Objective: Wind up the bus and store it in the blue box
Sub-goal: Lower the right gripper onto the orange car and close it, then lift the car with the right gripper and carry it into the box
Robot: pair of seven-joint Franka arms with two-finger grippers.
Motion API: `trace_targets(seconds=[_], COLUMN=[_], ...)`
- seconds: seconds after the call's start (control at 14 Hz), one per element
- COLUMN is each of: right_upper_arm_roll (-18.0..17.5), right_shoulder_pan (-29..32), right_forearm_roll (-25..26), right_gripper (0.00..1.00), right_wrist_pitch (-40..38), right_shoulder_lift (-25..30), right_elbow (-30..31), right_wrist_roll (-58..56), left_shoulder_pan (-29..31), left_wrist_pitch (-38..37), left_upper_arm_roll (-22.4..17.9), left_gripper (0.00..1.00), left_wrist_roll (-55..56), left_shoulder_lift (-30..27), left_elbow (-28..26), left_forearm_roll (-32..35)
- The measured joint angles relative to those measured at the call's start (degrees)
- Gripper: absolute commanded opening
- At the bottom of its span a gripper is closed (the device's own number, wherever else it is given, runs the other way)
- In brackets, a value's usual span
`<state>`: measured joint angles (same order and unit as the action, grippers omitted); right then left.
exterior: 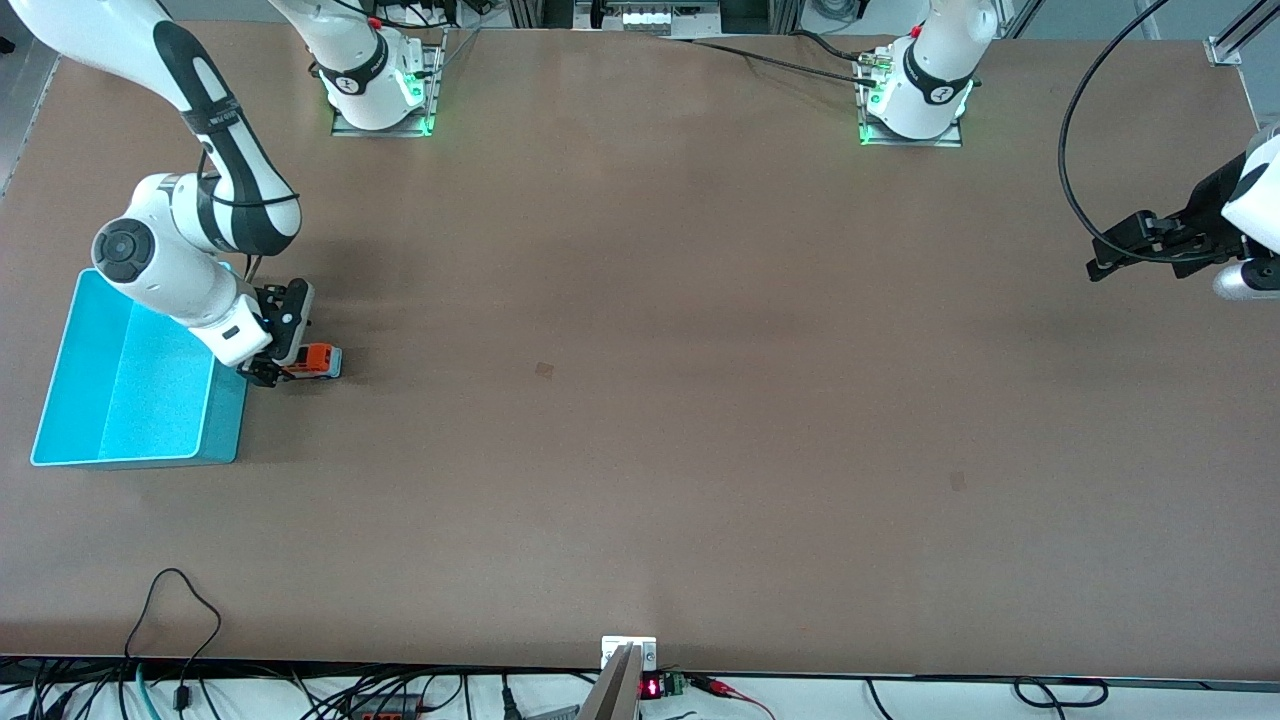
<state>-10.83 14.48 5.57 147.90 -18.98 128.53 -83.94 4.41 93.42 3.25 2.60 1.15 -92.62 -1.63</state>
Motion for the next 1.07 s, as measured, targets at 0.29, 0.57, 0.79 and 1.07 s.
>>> trace_targets(seconds=[0.29,0.57,0.79,1.07], right_upper_arm_roll=[0.00,0.00,0.00,-1.82], right_shoulder_pan=[0.38,1.06,1.38,1.09], right_forearm_roll=[0.01,0.01,-0.15,-0.17], right_gripper=[0.59,0.02,0.00,0.00], right_wrist_pitch=[3.21,4.62,4.69,-1.27], right_shoulder_lift=[-2.35,-3.31,-3.12,-0.02], right_elbow=[-0.01,-0.02,-0.25,-3.07], right_wrist_roll=[-0.92,-3.01,-2.03,18.17], left_shoulder_pan=[0.18,0.19,0.24,0.26], left_wrist_pitch=[0.05,0.62,0.78,1.62], left_upper_arm_roll=[-0.04,-0.03,-0.05,-0.07], left_gripper=[1.00,1.00,1.00,1.00], left_wrist_roll=[0.00,-0.02,-0.02,-0.02], left_shoulder_lift=[0.35,0.58,0.66,0.78], left_elbow=[-0.07,-0.07,-0.07,-0.07], left_forearm_roll=[0.01,0.01,0.01,0.04])
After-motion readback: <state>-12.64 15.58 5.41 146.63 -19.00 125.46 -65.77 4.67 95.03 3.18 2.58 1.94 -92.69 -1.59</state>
